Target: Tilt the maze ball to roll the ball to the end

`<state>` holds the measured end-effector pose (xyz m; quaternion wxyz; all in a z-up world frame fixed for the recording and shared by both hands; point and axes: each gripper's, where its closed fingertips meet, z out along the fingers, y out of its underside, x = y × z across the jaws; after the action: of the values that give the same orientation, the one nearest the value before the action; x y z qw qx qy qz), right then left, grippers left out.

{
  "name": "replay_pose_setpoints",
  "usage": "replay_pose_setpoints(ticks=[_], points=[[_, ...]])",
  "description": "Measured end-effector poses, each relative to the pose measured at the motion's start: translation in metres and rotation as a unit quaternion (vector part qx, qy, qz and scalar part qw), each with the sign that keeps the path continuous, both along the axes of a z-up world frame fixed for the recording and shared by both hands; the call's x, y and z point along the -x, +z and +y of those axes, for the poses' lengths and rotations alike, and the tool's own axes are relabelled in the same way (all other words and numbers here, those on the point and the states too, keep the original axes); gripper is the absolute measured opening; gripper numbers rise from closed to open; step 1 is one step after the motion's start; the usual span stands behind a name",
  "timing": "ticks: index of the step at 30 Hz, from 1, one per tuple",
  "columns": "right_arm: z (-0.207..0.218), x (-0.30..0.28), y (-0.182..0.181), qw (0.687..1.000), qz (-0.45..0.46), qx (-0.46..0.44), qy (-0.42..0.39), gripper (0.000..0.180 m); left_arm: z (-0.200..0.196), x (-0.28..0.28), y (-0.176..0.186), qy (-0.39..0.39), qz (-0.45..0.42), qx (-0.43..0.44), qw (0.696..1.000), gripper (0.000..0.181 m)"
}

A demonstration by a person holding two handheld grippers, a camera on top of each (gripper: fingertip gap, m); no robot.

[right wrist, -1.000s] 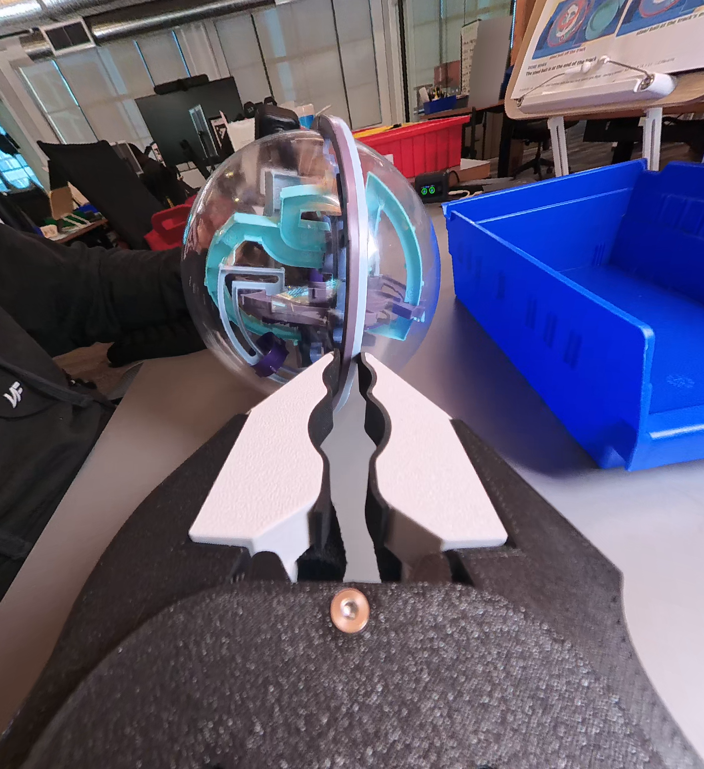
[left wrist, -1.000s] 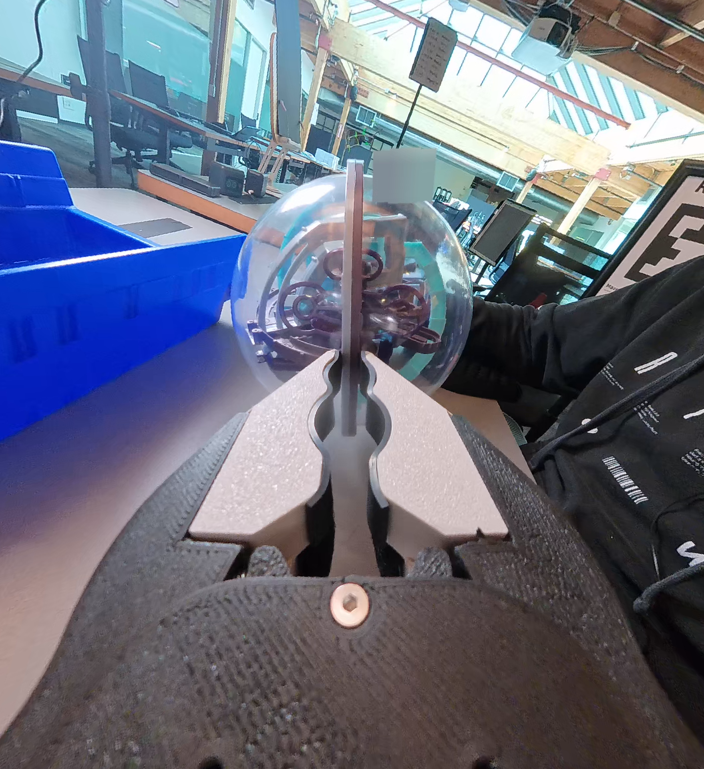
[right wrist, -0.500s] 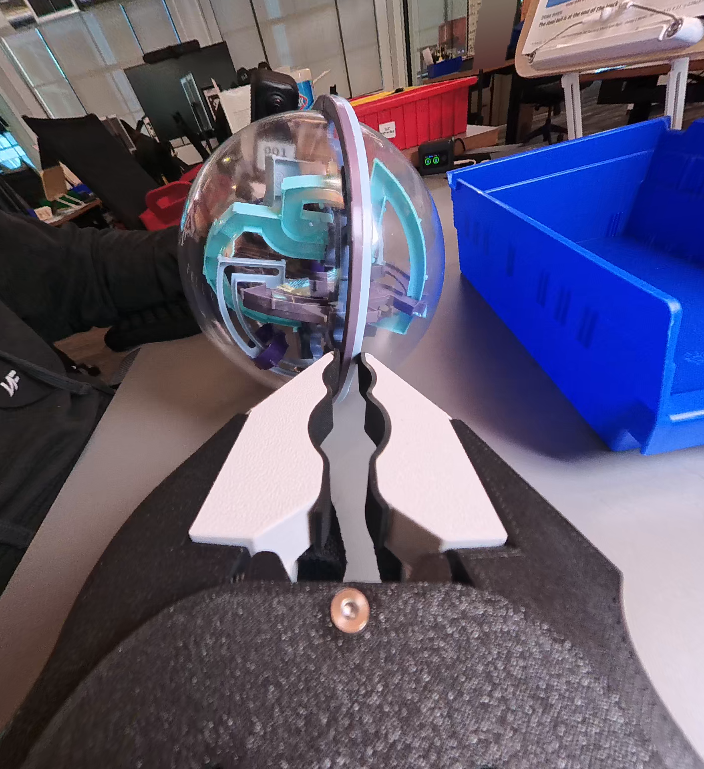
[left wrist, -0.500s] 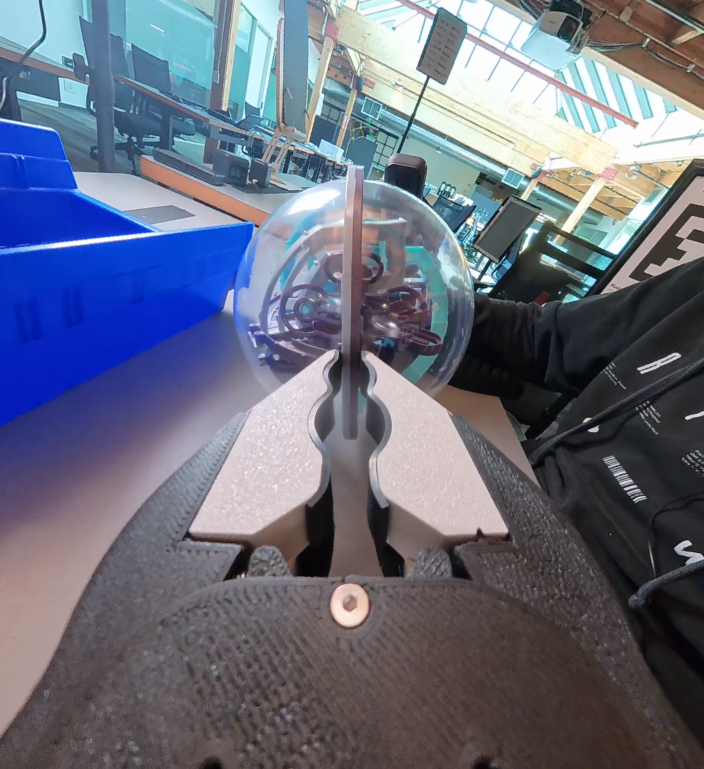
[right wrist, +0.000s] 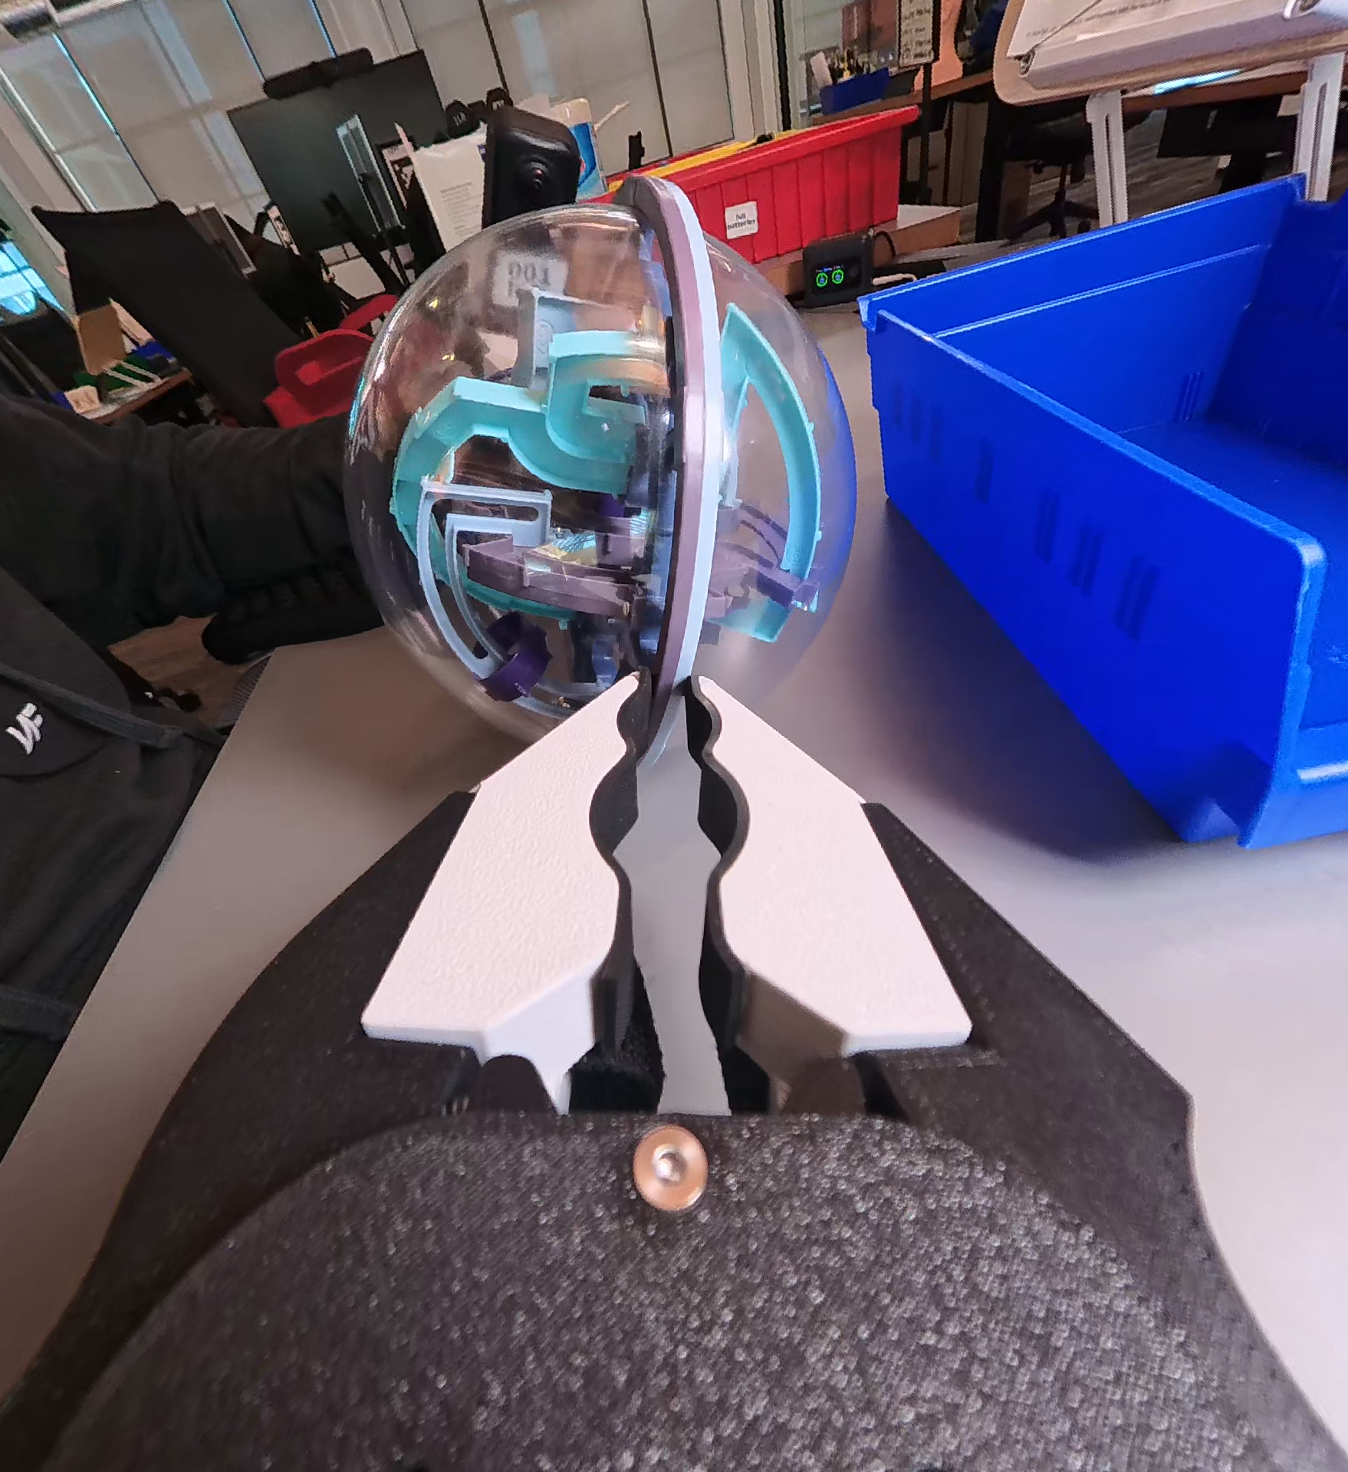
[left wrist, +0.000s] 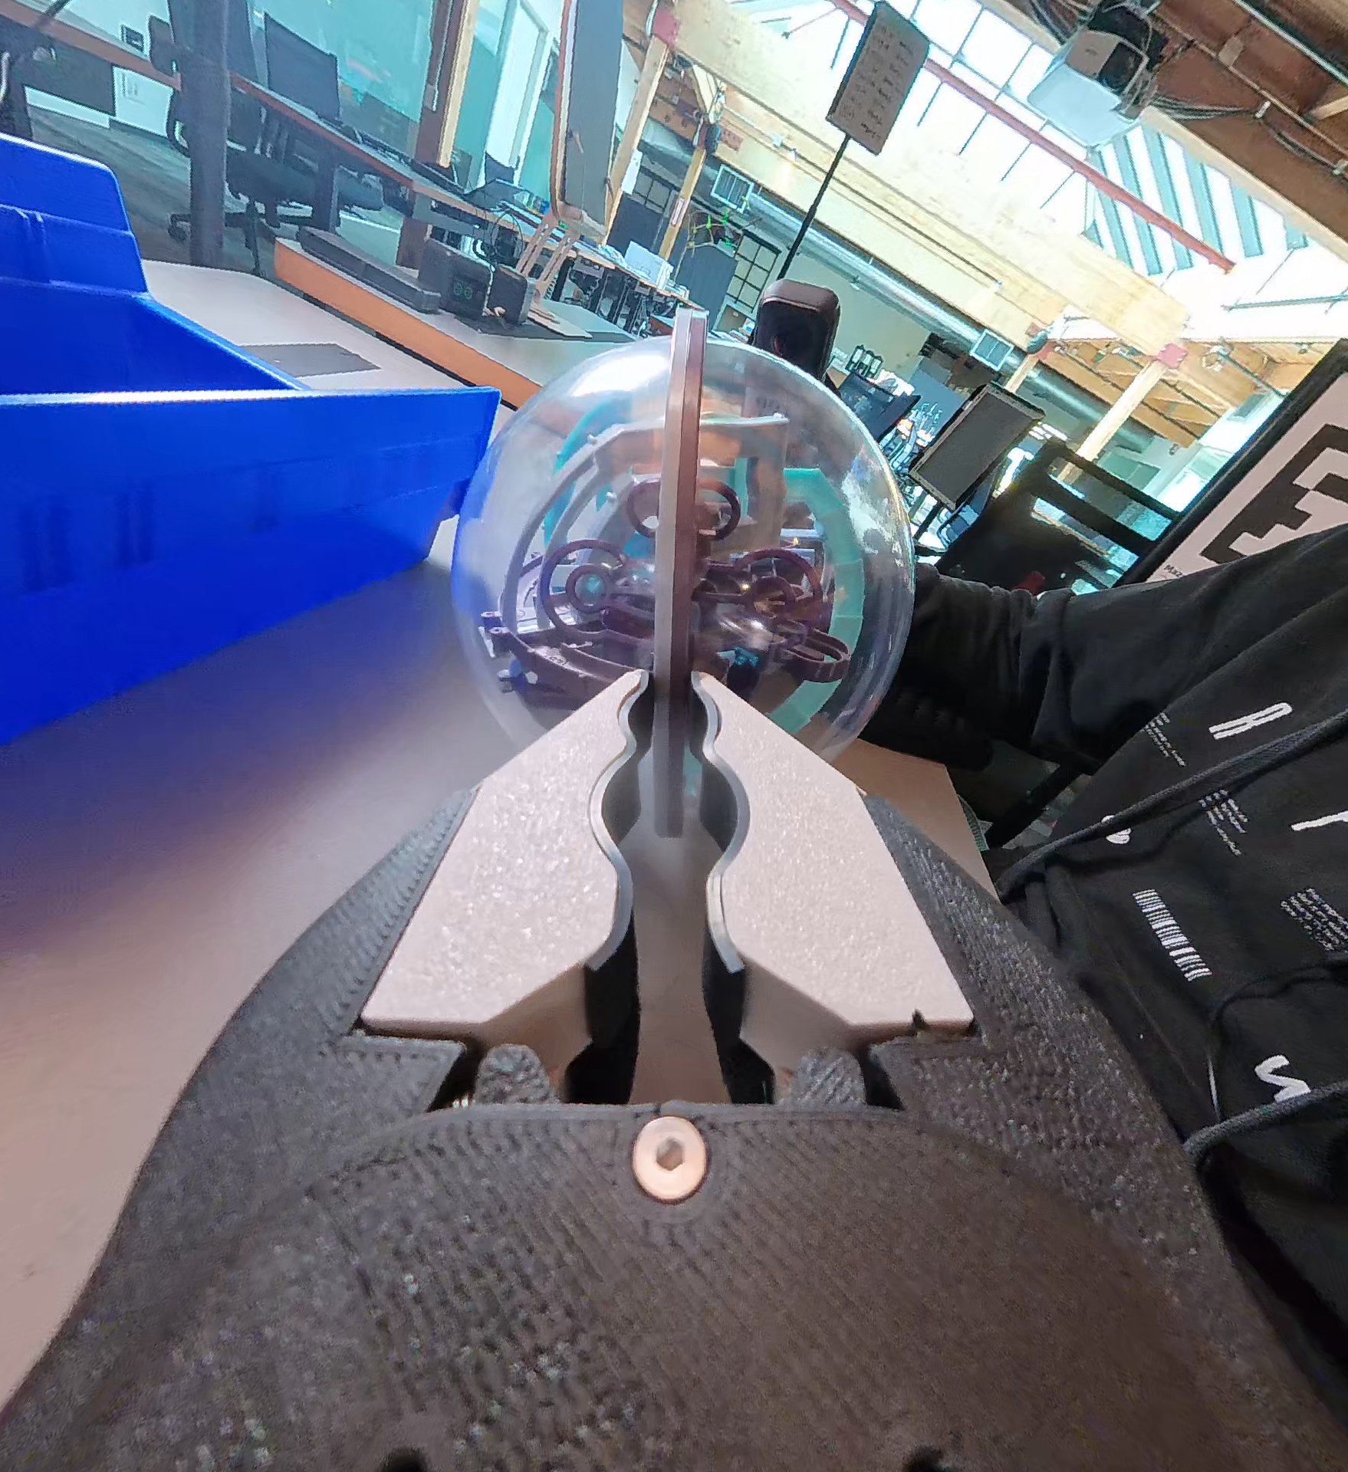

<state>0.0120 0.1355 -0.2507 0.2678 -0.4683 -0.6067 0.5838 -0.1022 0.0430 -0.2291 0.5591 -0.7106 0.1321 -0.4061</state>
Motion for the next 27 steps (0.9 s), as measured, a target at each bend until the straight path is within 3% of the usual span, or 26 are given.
replay_pose_setpoints(ticks=[27], points=[[-0.008,0.000,-0.013,0.999,-0.029,0.007,0.017,0.006,0.001,0.004,-0.003,0.008,-0.028,0.028,0.999,0.006]])
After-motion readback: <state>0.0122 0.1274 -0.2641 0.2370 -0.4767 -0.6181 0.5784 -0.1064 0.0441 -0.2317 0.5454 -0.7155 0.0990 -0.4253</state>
